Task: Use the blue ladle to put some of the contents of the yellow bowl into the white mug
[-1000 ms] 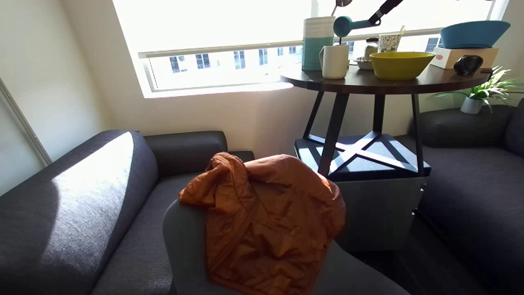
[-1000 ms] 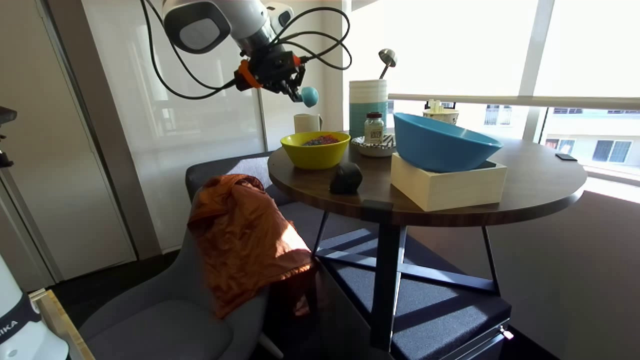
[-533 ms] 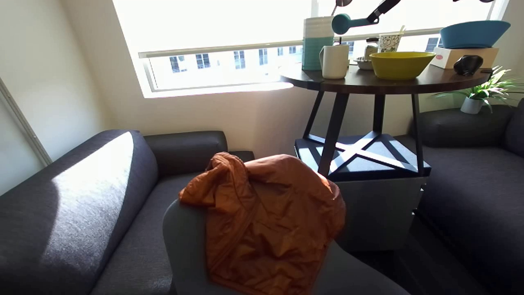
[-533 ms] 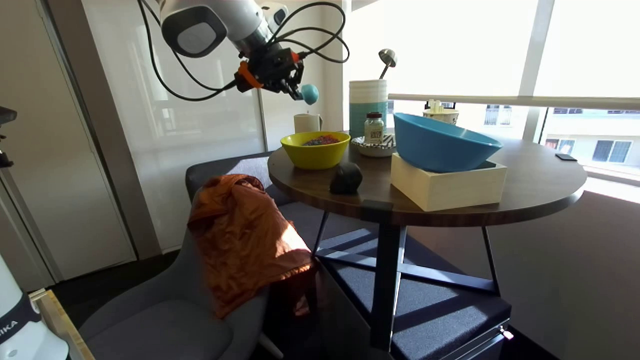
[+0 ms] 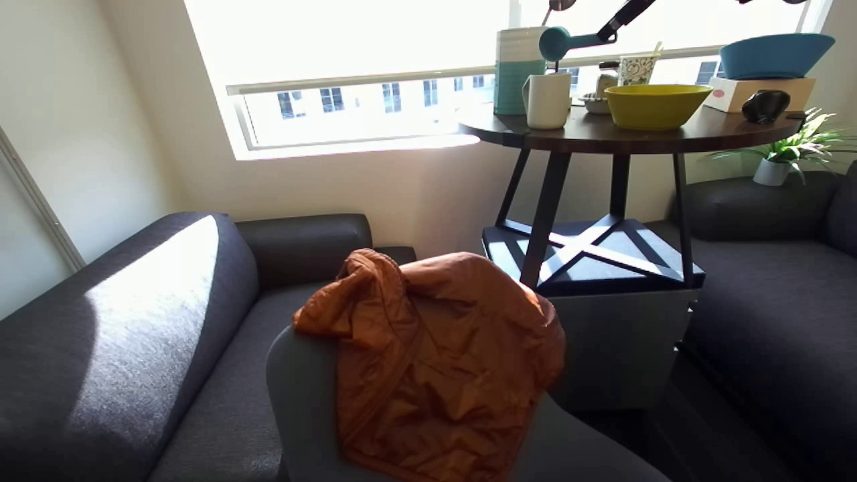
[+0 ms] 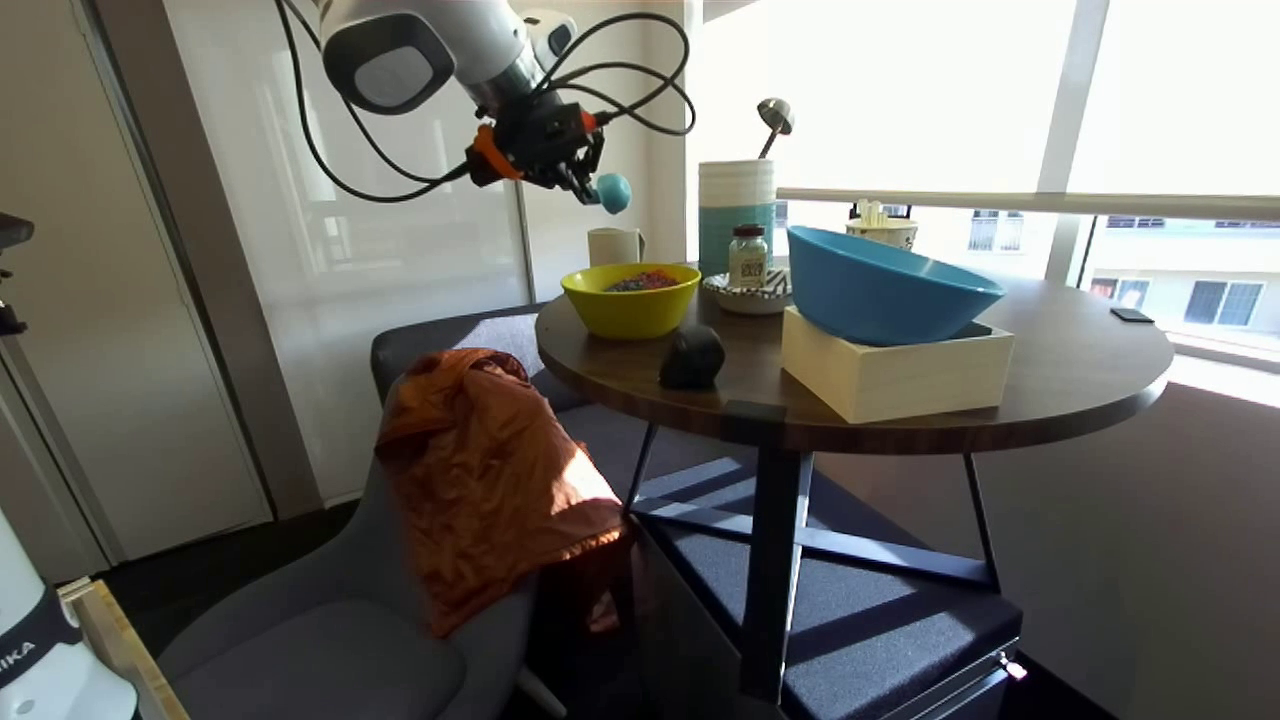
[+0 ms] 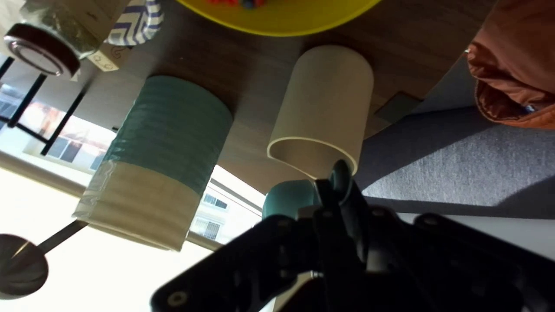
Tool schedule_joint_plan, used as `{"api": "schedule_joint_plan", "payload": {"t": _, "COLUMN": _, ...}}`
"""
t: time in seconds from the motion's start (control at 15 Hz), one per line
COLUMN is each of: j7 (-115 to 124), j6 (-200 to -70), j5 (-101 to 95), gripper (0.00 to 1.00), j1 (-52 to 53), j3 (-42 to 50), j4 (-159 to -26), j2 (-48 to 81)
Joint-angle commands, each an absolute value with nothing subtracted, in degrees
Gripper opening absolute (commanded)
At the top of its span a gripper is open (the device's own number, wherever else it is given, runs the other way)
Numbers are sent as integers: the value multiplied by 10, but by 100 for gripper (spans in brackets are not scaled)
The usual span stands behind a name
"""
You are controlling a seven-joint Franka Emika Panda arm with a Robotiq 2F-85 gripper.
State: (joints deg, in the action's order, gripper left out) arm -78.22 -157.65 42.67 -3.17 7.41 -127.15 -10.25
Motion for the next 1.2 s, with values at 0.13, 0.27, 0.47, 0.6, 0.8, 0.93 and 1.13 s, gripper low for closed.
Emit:
{"api": "schedule_joint_plan", "payload": {"t": 0.13, "j7": -732, "j6": -1343, "j5": 459, "gripper": 2, "j1": -49, "j3": 151, "j4": -1192, "j2": -104}}
{"api": "schedule_joint_plan", "payload": {"t": 0.27, "j7": -724, "j6": -1253, "j5": 481, "gripper": 2, "j1": -67, "j3": 185, "j4": -1152, "j2": -90}}
{"api": "schedule_joint_plan", "payload": {"t": 0.47, "j7": -717, "j6": -1112, "j5": 524, "gripper": 2, "j1": -102, "j3": 235, "j4": -1092, "j2": -57}}
{"api": "schedule_joint_plan", "payload": {"t": 0.6, "j7": -705, "j6": -1023, "j5": 560, "gripper": 2, "j1": -130, "j3": 257, "j4": -1057, "j2": -30}}
{"api": "schedule_joint_plan", "payload": {"t": 0.8, "j7": -668, "j6": -914, "j5": 588, "gripper": 2, "j1": -169, "j3": 266, "j4": -1026, "j2": 8}}
{"api": "schedule_joint_plan", "payload": {"t": 0.93, "j7": -627, "j6": -867, "j5": 589, "gripper": 2, "j1": -190, "j3": 262, "j4": -1010, "j2": 33}}
{"api": "schedule_joint_plan", "payload": {"t": 1.13, "j7": -563, "j6": -832, "j5": 568, "gripper": 2, "j1": -210, "j3": 254, "j4": -991, "j2": 72}}
